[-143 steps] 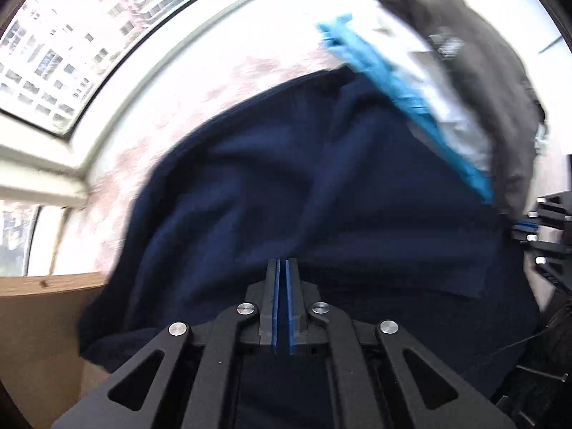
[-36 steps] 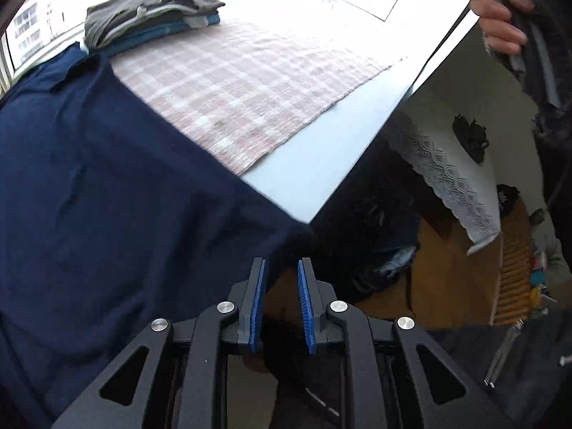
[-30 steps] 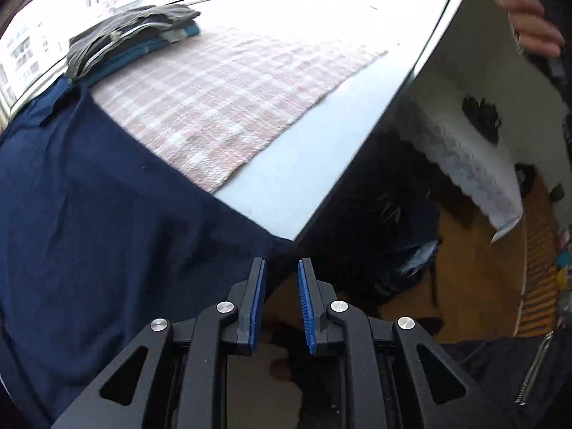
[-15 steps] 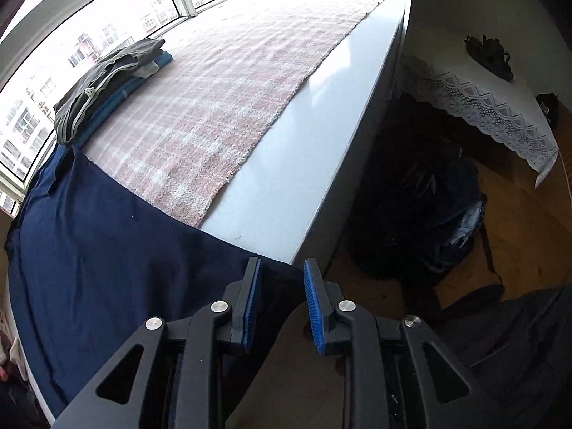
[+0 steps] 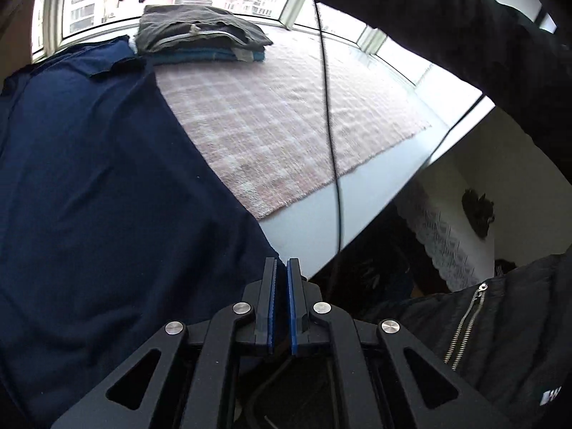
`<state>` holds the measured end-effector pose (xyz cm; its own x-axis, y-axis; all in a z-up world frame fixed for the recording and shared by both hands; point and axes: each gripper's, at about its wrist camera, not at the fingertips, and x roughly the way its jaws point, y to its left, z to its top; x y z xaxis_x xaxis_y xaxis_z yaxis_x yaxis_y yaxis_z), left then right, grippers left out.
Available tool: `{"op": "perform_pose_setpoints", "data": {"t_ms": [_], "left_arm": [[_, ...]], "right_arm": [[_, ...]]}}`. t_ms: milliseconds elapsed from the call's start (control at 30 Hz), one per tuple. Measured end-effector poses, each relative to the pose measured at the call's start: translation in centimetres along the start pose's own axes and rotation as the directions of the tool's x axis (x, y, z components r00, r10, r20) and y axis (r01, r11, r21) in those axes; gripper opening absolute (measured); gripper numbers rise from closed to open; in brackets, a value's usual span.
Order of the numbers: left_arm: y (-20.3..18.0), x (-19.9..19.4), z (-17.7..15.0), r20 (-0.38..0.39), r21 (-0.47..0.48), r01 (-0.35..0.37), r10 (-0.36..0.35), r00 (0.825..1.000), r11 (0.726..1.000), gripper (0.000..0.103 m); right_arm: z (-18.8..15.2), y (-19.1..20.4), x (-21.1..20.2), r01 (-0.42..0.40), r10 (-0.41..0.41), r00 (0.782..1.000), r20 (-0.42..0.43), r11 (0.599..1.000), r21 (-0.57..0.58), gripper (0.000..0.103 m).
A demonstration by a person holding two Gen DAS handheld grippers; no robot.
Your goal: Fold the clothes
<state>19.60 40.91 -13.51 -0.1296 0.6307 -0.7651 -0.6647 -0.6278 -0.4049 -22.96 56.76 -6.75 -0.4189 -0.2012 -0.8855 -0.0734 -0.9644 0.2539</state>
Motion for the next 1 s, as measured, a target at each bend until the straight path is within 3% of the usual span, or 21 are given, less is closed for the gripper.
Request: {"op": "perform_pose_setpoints", "data": {"t_ms": [67, 133, 400, 800, 833, 867, 900, 1000], "left_arm": [[0.5, -0.3, -0.2, 0.010, -0.053, 0.003, -0.003, 1.000, 0.999, 0.005], [0.8, -0.3, -0.3, 0.019, -0.086, -0.010, 0.011, 1.000, 0.996, 0.005], [1.3, -1.0, -0.6, 0.058, -0.176, -0.002, 0.013, 0.998, 0.984, 0.005], [1.6, -2.2, -1.5, 0.095, -0.217, 0.009, 0.012, 0.995, 0.976, 0.005], [1.7, -2.3, -1.6, 0.092, -0.217, 0.004, 0.016, 0.996, 0.976, 0.005], [1.9, -2.4, -1.7, 0.091, -0.222, 0.003, 0.018, 0.996, 0.975, 0.005], [2.0, -2.5, -1.8, 0.093, -0.224, 0.006, 0.015, 0.996, 0.975, 0.005], [2.3, -2.8, -2.2, 0.097, -0.228, 0.009, 0.013, 0.995, 0.974, 0.005]], "right_arm": [[1.9, -0.9, 3.9, 0.013, -0.012, 0.998, -0.058, 0.999, 0.030, 0.032], [3.2, -1.6, 6.7, 0.078, -0.074, 0.992, -0.100, 0.996, 0.037, 0.032], [5.2, -4.0, 11.4, 0.135, -0.118, 0.971, -0.209, 0.989, 0.066, 0.032], [4.9, -4.3, 12.7, 0.147, -0.132, 0.961, -0.244, 0.988, 0.046, 0.031], [4.8, -4.2, 12.7, 0.149, -0.135, 0.960, -0.244, 0.988, 0.041, 0.026], [4.8, -4.2, 12.8, 0.152, -0.139, 0.960, -0.244, 0.988, 0.036, 0.009], [4.8, -4.5, 12.7, 0.158, -0.141, 0.960, -0.240, 0.986, 0.052, 0.004], [4.7, -5.3, 12.1, 0.117, -0.092, 0.970, -0.223, 0.988, 0.097, 0.004]]}}
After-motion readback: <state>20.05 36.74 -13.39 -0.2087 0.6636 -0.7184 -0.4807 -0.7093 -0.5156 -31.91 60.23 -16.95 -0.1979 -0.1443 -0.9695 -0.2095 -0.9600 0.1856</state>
